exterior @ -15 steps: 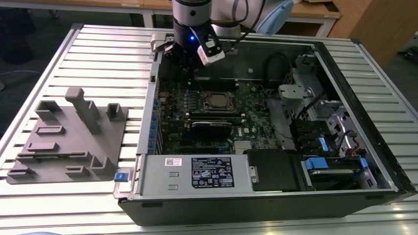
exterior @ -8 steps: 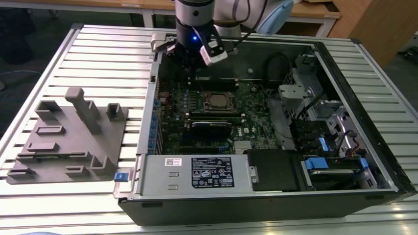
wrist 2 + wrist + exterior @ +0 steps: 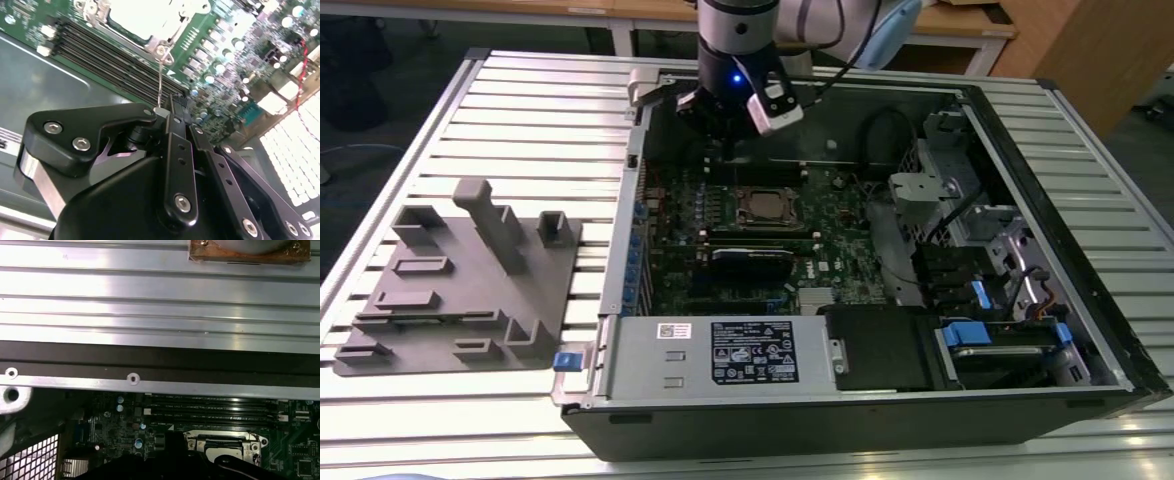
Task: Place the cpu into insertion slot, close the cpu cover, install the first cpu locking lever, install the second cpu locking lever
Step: 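Install the first cpu locking lever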
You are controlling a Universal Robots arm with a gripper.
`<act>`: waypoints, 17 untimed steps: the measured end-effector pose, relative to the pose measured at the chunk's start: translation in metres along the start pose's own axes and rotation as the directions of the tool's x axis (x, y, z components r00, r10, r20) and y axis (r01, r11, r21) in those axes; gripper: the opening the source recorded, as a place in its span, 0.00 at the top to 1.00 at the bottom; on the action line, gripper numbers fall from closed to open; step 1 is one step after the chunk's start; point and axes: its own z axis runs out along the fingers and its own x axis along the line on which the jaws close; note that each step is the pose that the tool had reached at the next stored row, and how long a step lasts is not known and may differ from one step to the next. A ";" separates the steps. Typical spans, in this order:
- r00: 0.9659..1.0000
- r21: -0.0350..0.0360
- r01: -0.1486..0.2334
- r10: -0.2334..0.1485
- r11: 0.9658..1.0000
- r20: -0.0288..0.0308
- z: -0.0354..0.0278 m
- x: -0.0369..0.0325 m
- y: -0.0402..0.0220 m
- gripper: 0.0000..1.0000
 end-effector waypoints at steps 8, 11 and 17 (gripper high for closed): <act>1.000 0.000 0.000 0.000 1.000 -0.002 0.0000 -0.0159 -0.0004 0.89; 1.000 0.000 0.000 0.000 1.000 -0.002 0.0000 -0.0164 -0.0005 0.89; 1.000 0.001 0.003 -0.003 1.000 0.020 0.0014 -0.0164 -0.0006 0.89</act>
